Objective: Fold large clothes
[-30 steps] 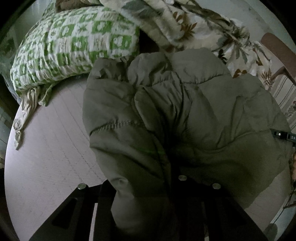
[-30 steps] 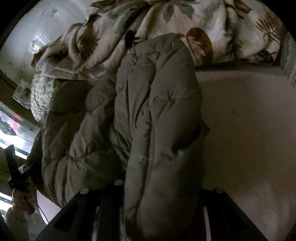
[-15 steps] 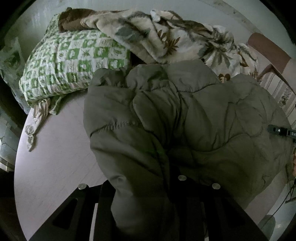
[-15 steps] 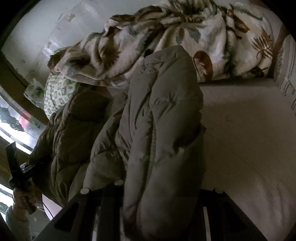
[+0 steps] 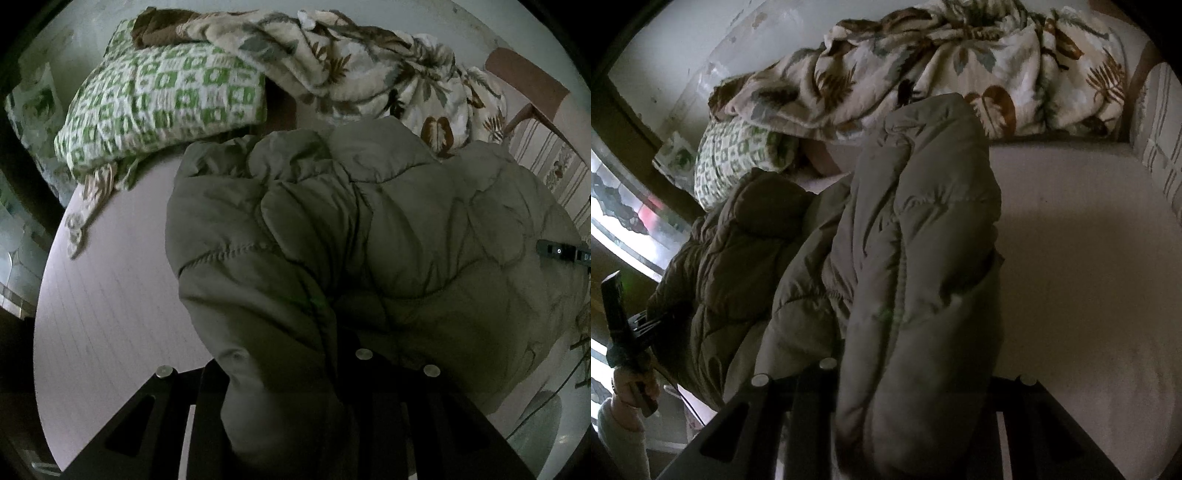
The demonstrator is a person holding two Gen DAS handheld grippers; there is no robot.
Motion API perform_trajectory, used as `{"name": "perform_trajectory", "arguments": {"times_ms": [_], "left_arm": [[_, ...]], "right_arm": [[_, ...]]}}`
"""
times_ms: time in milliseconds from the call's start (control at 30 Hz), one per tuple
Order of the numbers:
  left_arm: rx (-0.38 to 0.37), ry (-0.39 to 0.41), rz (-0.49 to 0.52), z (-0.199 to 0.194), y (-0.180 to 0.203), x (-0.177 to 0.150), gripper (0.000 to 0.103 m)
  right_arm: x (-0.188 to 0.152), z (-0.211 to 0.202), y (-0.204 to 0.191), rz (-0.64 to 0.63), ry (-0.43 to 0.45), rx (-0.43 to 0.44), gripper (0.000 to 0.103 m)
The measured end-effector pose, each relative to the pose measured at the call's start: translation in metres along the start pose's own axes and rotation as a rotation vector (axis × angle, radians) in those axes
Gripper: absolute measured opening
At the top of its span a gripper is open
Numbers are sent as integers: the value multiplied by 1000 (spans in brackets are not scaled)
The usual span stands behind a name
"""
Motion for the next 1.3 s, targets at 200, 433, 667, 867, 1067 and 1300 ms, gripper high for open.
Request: {"name": "perform_trajectory", "arguments": {"times_ms": [200, 433, 667, 867, 1067, 1300], "left_arm": [[39, -39, 10, 26, -5, -40, 28], [100, -40, 4, 59, -11, -81, 40], [135, -13, 21, 62, -6, -86, 48], [194, 42, -17, 52, -7, -94, 63], [207, 59, -61, 40, -8, -95, 69], [209, 68, -77, 16, -13, -95, 70]], "right_arm": [[-37, 17, 13, 13, -29, -23, 27], [-73, 54, 44, 77, -93, -70, 35], [-85, 73, 54, 116, -101, -98, 52], [-89, 69, 63, 158, -85, -106, 69], [-90, 61, 60, 185, -82, -114, 94], [-89, 27, 44, 115, -31, -123, 100]]}}
Point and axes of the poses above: each gripper's, at about its wrist camera, not at the fingertips, and z roughly the way its jaws point, y to its right, x to its top, the point moved 2 cm from there along z, roughly the way its jaws point, and after that the axes turned 9 degrees about y, right-handed, at the moved point
